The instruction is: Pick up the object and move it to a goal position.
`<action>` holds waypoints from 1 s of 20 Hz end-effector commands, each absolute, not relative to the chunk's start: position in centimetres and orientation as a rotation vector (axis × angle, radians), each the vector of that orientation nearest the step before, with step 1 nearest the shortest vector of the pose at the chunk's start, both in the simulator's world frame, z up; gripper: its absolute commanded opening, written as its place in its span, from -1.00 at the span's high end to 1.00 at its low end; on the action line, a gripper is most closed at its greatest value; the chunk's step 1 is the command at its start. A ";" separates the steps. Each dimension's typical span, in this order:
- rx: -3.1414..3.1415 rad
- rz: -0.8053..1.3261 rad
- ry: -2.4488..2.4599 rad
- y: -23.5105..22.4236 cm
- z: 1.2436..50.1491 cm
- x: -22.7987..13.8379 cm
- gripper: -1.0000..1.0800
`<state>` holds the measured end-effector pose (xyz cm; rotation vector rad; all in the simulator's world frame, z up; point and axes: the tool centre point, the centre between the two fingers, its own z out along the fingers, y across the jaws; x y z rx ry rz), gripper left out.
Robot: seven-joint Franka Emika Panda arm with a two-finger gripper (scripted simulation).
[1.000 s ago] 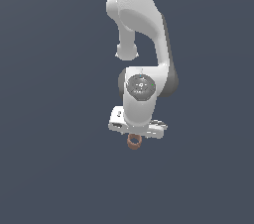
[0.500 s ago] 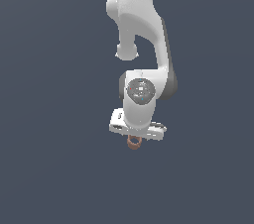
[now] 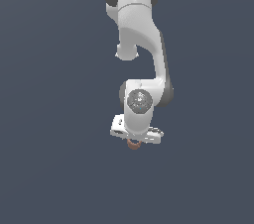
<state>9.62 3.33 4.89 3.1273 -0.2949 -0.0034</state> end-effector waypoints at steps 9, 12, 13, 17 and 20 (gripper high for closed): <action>3.128 0.000 -0.295 3.3 4.9 9.8 1.00; 3.128 0.000 -0.295 3.3 4.9 9.8 1.00; 3.128 0.000 -0.295 3.3 4.9 9.8 1.00; 3.128 0.000 -0.295 3.8 5.1 9.8 1.00; 3.128 0.000 -0.295 5.0 5.9 9.9 1.00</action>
